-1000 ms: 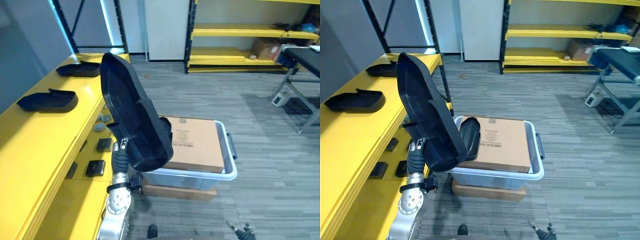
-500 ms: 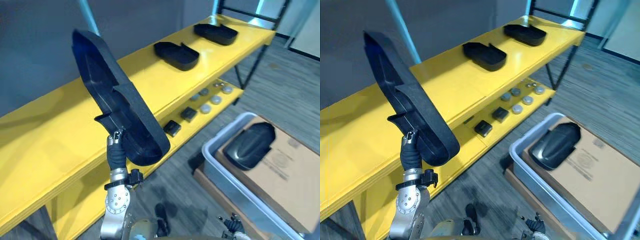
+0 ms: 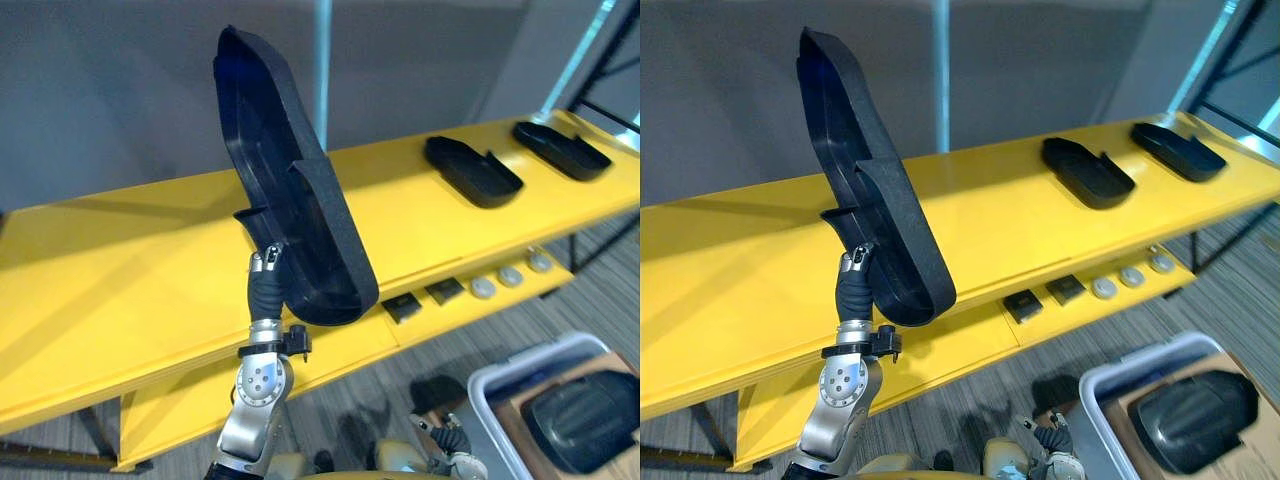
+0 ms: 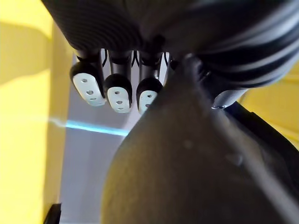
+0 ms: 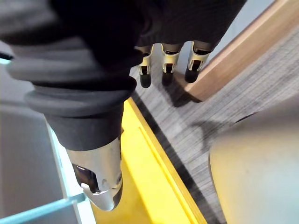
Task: Walk over and take plastic housings, then place them on the shelf
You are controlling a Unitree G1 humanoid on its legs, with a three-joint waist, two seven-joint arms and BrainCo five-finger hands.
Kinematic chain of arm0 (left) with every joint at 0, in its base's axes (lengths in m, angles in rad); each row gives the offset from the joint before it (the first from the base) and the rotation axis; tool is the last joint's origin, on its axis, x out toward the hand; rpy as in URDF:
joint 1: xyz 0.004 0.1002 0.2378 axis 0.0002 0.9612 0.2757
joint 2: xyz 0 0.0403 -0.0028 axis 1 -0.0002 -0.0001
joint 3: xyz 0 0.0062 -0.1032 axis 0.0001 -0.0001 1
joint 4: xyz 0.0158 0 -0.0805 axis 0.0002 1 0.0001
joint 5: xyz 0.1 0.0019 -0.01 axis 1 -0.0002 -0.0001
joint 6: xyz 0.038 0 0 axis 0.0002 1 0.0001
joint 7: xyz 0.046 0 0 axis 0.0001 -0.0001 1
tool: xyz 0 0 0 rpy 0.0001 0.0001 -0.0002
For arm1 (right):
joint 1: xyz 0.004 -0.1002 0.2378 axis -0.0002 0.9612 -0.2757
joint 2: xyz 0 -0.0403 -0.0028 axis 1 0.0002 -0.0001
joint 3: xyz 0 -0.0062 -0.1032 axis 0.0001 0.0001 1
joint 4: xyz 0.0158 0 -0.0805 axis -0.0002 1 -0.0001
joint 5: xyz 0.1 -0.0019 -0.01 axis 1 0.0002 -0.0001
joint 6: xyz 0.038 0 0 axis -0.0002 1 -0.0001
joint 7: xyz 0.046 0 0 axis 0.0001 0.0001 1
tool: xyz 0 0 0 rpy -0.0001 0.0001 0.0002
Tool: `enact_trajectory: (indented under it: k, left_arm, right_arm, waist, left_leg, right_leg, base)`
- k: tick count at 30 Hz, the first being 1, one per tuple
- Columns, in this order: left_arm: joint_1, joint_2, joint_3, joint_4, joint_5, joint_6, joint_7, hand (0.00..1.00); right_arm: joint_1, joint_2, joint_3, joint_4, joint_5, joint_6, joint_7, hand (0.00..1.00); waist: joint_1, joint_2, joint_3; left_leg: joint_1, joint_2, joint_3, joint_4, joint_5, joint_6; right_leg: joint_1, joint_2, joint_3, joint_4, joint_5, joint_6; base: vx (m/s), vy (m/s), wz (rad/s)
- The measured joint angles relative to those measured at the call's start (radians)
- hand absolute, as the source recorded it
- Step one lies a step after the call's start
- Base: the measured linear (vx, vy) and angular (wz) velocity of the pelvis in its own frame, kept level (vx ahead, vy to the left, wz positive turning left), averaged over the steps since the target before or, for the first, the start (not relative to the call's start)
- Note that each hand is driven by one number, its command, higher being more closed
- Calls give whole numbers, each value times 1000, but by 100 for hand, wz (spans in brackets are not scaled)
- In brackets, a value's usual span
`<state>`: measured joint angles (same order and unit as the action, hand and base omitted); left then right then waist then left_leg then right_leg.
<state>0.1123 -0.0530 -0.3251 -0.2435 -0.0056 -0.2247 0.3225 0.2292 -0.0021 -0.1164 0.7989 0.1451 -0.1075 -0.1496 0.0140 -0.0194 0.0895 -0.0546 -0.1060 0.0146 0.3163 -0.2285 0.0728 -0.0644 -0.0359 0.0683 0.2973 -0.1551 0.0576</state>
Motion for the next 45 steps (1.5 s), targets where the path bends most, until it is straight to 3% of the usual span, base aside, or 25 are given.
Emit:
enact_trajectory:
  k: [3,10,15,21,24,28,30,39,40,45]
  left_arm:
    - [11,0,-9,0,1,4,-19,100]
    - [15,2,21,45,66,36,-11,100]
    - [-92,35,87,177,98,103,13,100]
    - [-176,43,176,292,97,136,55,100]
    - [-233,74,218,398,96,156,72,100]
    - [-304,101,259,517,98,188,76,100]
    - [-332,116,300,574,98,209,80,100]
    - [-493,195,378,767,99,260,97,100]
    - [-513,204,379,783,101,264,97,0]
    - [-548,216,393,797,150,277,93,0]
  right_arm:
    - [10,17,-2,-1,0,-1,1,0]
    - [24,15,-1,0,-18,-1,17,0]
    - [31,12,-1,2,-35,0,23,0]
    - [23,13,-7,13,-37,1,24,0]
    - [19,12,-14,22,-37,5,25,0]
    - [-1,11,-15,46,-37,9,26,0]
    - [-8,11,-14,49,-37,9,27,0]
    - [-34,8,-13,66,-37,9,54,0]
    - [-40,6,-13,74,-36,9,59,0]
    - [-51,5,-13,78,-36,4,64,0]
  waist:
    - [-4,-13,-19]
    - [-1,-10,-65]
    - [-8,-11,-72]
    - [-36,-23,-80]
    - [-57,-29,-83]
    - [-67,-30,-84]
    - [-86,-30,-84]
    - [-110,-28,-76]
    - [-111,-28,-71]
    - [-112,-27,-49]
  left_leg:
    - [36,10,-15,-7,21,-23]
    - [85,29,-17,-69,34,-41]
    - [88,30,-23,-103,63,-30]
    - [86,35,-36,-189,88,-28]
    - [101,56,0,-249,118,-60]
    - [102,72,10,-290,156,-74]
    - [104,78,10,-313,171,-85]
    - [103,91,11,-346,209,-70]
    - [103,91,11,-348,209,-70]
    - [103,90,12,-352,209,-69]
  right_leg:
    - [57,4,-34,-50,6,-10]
    - [97,22,-38,-91,17,-28]
    - [87,25,-38,-95,25,-41]
    - [59,34,-31,-106,37,-52]
    - [58,40,-34,-142,66,-61]
    - [56,54,-32,-180,87,-57]
    - [56,59,-34,-200,100,-64]
    - [47,75,-35,-231,125,-79]
    - [46,76,-32,-232,125,-79]
    - [42,76,-27,-232,125,-79]
  base:
    - [234,-129,28]
    - [122,-88,3]
    - [-25,-45,2]
    - [-110,-47,0]
    - [-108,-82,2]
    - [-31,-50,-7]
    - [24,-40,-2]
    - [61,-19,-1]
    - [23,2,-4]
    - [3,4,-2]
